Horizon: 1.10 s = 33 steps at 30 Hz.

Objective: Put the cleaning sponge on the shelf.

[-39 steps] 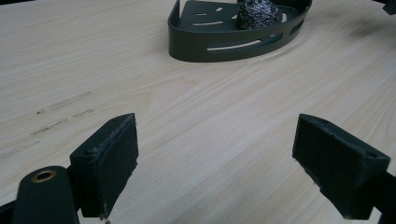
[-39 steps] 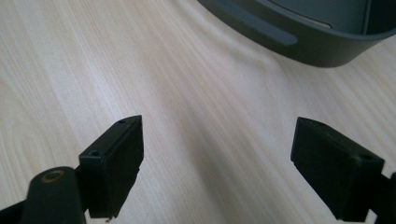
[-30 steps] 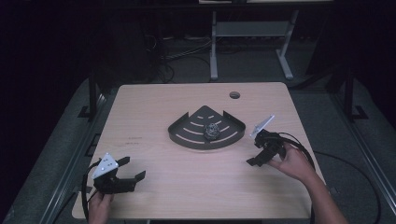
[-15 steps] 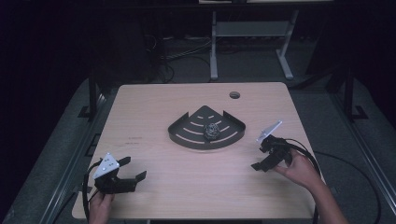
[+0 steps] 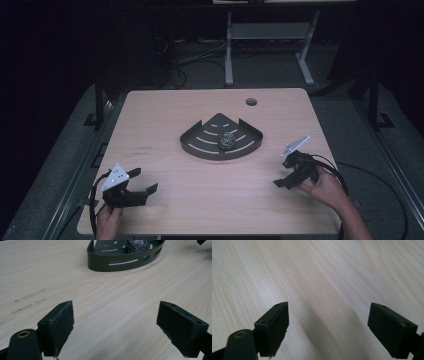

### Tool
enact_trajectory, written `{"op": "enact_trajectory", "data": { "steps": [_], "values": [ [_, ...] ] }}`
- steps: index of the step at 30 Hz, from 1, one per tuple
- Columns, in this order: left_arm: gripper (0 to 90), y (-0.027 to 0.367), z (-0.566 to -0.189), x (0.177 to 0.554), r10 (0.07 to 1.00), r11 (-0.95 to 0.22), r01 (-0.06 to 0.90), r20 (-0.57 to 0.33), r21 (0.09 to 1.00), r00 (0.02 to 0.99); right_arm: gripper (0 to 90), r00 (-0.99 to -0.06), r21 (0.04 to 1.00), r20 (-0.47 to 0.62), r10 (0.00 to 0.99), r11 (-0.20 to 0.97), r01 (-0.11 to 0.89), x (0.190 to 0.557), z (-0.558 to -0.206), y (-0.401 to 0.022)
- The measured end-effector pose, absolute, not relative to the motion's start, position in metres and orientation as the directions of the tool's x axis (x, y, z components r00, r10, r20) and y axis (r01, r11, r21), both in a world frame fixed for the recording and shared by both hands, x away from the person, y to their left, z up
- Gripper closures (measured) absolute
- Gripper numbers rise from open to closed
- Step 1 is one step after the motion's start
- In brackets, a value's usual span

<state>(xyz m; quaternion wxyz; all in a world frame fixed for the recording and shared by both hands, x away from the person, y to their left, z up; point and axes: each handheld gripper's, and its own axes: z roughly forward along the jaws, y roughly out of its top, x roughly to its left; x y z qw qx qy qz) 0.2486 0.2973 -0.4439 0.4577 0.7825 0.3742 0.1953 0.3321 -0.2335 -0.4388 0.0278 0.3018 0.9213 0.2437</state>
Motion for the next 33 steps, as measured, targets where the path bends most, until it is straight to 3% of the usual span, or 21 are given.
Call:
{"op": "enact_trajectory", "data": {
  "steps": [33],
  "values": [
    [13.7, 0.298, -0.445, 0.250, 0.767, -0.293, 0.407, -0.041, 0.865, 0.640, 16.7, -0.812, 0.493, 0.090, 0.577, 0.682, 0.540, 0.305, -0.449, -0.246]
  ]
}}
